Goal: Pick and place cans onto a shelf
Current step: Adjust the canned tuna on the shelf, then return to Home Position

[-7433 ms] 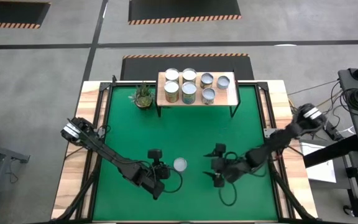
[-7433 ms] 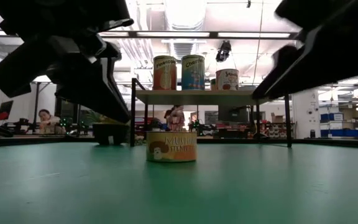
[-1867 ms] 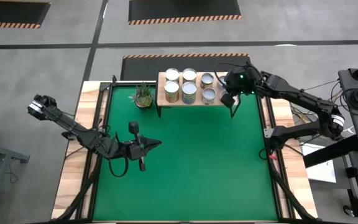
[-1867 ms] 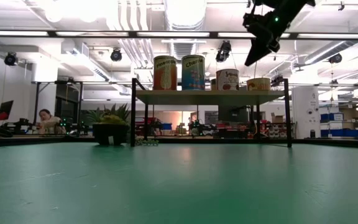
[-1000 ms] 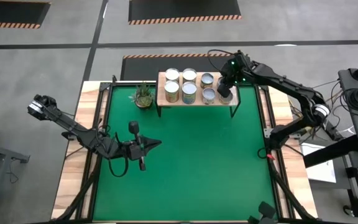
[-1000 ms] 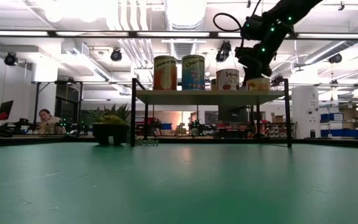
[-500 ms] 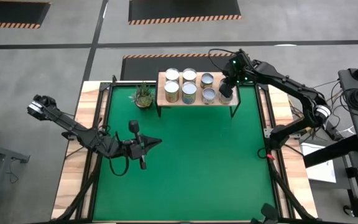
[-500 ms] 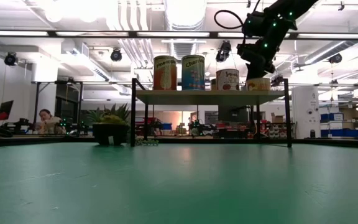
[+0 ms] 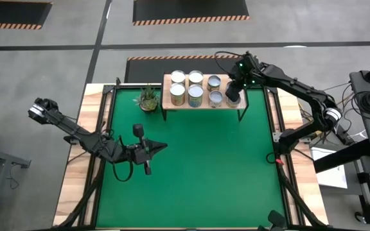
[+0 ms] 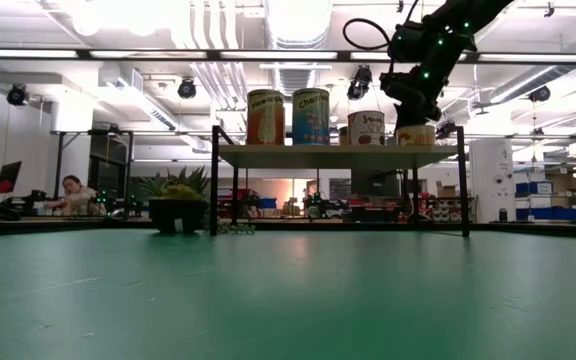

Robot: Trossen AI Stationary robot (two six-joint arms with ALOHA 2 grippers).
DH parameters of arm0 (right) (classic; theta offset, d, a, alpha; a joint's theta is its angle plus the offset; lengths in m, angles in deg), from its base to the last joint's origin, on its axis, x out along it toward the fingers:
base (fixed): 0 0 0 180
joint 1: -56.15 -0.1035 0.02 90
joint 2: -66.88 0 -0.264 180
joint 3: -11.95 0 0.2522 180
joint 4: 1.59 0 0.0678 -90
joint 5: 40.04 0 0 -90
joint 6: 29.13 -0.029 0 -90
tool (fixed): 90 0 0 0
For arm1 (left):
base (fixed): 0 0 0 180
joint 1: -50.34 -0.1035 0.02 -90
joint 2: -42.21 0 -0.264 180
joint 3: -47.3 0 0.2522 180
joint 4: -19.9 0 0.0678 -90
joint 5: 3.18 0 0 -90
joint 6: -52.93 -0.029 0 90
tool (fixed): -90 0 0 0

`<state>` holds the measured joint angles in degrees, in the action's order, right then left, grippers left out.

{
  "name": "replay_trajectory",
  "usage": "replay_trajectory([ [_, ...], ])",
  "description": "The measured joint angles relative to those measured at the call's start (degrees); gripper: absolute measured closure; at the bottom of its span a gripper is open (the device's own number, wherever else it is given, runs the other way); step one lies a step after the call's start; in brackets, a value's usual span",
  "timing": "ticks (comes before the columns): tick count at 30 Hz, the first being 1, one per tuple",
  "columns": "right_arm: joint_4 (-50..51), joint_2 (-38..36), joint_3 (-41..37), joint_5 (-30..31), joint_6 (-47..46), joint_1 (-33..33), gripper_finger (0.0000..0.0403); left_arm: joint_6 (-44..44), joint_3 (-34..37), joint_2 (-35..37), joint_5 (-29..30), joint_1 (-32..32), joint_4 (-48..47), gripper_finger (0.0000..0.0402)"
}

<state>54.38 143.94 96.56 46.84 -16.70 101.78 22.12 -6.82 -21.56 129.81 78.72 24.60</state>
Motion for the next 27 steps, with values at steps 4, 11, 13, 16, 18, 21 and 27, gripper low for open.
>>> replay_trajectory([
  [4, -0.7, 0.0, 0.0, -0.1, 0.0, 0.0, 0.039, 0.0, 0.0, 0.0, 0.0, 0.0, 0.0, 0.0402],
  [11, -0.9, -0.5, 0.0, 0.1, 0.1, 0.0, 0.039, 0.0, 0.0, 0.0, 0.0, 0.0, 0.0, 0.0402],
  [13, -0.8, -1.3, 0.3, 0.1, 0.0, -0.5, 0.039, 0.0, 0.0, 0.0, 0.0, 0.0, 0.0, 0.0402],
  [16, -1.0, -3.6, 1.0, 0.1, 0.0, -1.8, 0.039, 0.0, 0.0, 0.0, 0.0, 0.0, 0.0, 0.0402],
  [18, -1.1, -6.0, 0.8, -0.6, 0.0, -3.3, 0.039, 0.2, 0.0, 0.1, 0.0, 0.0, -0.6, 0.0402],
  [21, -2.2, -10.9, -1.7, -3.1, -0.9, -6.7, 0.039, 1.7, 0.0, 2.0, 0.0, 0.2, -5.2, 0.0402],
  [27, -17.1, -24.3, -14.7, -4.7, -2.8, -19.0, 0.039, 9.7, 1.3, 9.4, -10.1, -0.4, -13.6, 0.0402],
])
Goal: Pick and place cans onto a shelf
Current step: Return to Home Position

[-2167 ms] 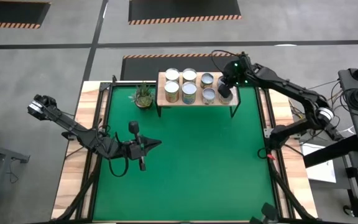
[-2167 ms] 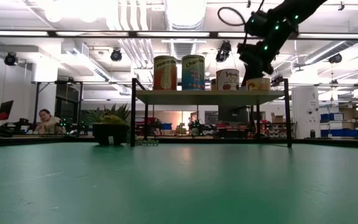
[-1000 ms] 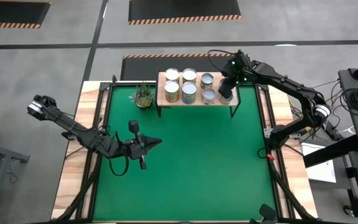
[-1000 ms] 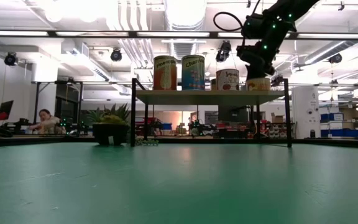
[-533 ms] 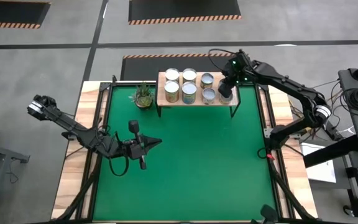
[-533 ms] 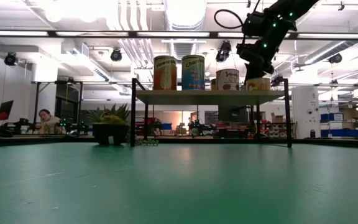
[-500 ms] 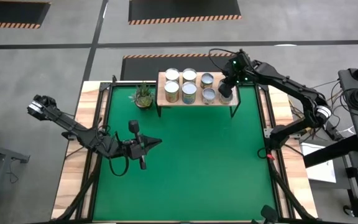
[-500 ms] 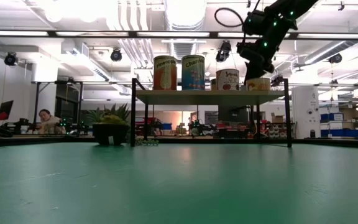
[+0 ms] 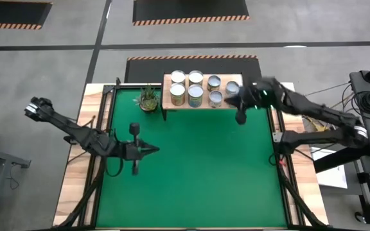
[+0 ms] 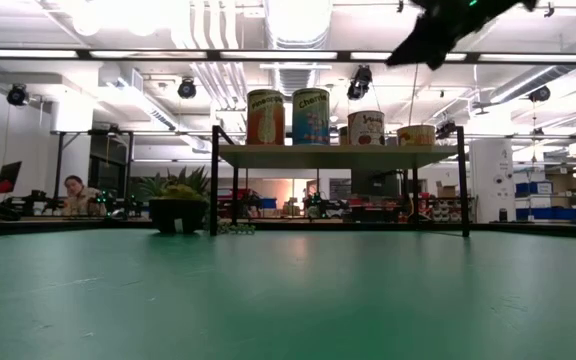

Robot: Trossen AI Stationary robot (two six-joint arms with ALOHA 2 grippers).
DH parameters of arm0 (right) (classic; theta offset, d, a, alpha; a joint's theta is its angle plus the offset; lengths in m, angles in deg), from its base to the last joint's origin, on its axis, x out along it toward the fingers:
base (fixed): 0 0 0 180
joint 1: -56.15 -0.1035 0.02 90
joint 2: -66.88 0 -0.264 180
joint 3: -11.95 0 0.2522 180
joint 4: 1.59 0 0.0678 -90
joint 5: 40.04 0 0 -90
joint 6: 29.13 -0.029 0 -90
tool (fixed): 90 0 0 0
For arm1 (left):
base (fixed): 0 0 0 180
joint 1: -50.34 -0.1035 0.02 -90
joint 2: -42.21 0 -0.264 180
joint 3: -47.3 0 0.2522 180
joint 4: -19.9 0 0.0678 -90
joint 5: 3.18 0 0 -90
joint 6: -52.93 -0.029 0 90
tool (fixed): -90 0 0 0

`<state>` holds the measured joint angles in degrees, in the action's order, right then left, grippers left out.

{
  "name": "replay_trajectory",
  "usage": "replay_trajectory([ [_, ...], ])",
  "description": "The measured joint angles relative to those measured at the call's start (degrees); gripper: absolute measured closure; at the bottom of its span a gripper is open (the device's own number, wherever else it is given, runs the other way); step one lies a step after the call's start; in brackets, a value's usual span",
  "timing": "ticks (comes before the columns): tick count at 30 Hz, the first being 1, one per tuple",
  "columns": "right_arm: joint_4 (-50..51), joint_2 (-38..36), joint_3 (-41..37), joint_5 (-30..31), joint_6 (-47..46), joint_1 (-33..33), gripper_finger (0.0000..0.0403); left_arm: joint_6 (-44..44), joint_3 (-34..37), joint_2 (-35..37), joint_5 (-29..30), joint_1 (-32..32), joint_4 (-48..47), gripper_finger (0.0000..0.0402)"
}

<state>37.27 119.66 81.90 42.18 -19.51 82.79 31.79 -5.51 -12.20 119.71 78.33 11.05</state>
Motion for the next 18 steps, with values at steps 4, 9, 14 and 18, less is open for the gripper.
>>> replay_trajectory([
  [4, -9.4, -7.4, -9.6, -0.3, 1.0, -8.8, 0.039, 0.7, 3.9, 4.2, -9.3, -0.4, 2.5, 0.0402],
  [9, -20.3, -12.5, -20.1, -0.4, 3.9, -17.5, 0.039, 0.8, 9.7, 9.6, -9.6, -1.1, 6.1, 0.0402],
  [14, -27.8, -15.4, -27.2, -0.2, 6.5, -21.9, 0.039, 1.9, 15.3, 15.5, -9.6, -2.3, 10.5, 0.0402],
  [18, -31.8, -17.7, -31.2, -0.2, 6.9, -22.5, 0.039, 3.2, 19.2, 20.0, -9.5, -3.5, 12.6, 0.0402],
])
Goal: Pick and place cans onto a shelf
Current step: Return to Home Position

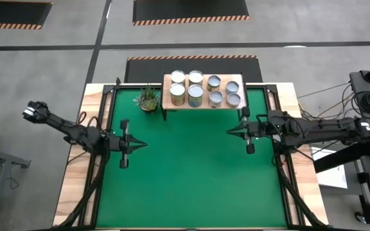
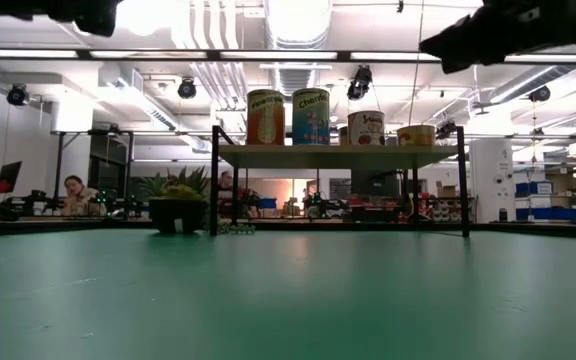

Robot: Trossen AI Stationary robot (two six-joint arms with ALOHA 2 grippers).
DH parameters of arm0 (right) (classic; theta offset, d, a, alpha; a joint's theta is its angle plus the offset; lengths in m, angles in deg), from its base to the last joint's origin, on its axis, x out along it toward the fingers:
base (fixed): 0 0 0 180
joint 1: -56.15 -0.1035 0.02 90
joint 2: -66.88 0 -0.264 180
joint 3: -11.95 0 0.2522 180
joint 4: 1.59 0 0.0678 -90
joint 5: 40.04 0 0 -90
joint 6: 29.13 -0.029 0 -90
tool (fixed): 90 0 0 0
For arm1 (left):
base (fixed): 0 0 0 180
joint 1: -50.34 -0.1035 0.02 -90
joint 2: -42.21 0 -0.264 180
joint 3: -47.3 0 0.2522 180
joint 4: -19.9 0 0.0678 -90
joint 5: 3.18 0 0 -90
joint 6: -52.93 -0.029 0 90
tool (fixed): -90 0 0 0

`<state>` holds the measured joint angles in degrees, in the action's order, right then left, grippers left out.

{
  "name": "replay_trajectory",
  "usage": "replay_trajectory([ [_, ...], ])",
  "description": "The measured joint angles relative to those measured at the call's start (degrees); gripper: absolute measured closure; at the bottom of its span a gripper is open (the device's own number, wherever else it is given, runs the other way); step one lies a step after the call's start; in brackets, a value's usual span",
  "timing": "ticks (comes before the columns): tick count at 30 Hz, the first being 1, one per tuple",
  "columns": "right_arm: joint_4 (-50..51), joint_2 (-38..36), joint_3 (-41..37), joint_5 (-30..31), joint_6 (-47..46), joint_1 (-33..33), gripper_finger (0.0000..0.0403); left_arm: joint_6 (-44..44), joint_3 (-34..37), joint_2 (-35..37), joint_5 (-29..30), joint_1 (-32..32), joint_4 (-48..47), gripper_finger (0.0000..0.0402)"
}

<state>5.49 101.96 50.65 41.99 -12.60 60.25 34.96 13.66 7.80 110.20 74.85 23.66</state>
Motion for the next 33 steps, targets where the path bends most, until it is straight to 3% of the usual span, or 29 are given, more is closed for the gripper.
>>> replay_trajectory([
  [14, -8.5, -9.7, -11.4, 0.0, 0.8, 0.0, 0.039, 2.7, 7.3, 10.6, 0.0, -2.3, 0.5, 0.0402],
  [33, -7.0, -23.3, -21.1, 0.0, 6.1, 0.0, 0.039, 4.8, 15.6, 16.5, 0.1, -5.1, 7.5, 0.0402],
])
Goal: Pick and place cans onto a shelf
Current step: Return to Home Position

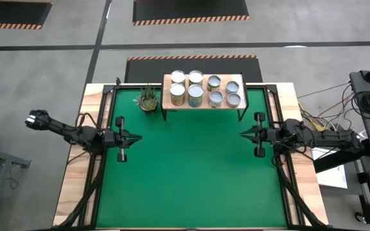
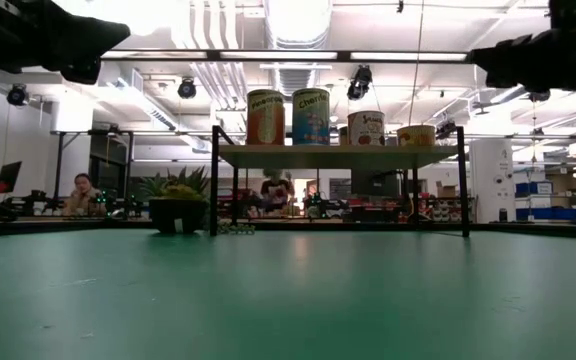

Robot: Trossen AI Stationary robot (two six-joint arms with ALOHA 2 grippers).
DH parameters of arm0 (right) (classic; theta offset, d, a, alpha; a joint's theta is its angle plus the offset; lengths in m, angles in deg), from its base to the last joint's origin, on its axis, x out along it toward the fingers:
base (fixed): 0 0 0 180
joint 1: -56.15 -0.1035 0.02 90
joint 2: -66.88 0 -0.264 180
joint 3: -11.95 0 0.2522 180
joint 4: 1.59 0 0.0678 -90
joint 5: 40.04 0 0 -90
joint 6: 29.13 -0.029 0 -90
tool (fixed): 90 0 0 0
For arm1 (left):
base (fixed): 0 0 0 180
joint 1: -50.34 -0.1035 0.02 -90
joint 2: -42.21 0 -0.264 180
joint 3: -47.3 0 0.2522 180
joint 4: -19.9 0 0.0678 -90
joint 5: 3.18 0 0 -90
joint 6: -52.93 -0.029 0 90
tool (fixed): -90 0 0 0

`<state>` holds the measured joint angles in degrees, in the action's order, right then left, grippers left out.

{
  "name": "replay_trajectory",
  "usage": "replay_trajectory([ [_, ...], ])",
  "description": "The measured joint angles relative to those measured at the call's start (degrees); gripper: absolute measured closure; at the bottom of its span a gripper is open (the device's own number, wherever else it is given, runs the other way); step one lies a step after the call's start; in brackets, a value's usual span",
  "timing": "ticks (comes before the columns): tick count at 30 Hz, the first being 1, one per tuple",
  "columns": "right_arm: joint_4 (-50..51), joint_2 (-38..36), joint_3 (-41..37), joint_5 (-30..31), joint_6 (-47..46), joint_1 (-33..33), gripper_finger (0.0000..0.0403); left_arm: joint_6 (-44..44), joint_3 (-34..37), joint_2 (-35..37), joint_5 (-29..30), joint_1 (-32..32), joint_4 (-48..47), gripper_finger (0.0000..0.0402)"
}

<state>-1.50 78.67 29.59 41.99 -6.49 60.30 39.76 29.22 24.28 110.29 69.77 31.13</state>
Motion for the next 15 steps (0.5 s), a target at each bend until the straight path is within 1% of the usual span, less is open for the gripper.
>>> replay_trajectory([
  [8, 0.7, -4.4, -1.8, 0.5, 0.6, 0.0, 0.039, 0.5, 1.2, 0.1, 0.0, -0.2, 0.0, 0.0402],
  [15, 4.2, -7.7, -1.8, 0.7, 1.0, 0.0, 0.039, 0.7, 1.5, 0.1, 0.1, -0.2, 0.1, 0.0402],
])
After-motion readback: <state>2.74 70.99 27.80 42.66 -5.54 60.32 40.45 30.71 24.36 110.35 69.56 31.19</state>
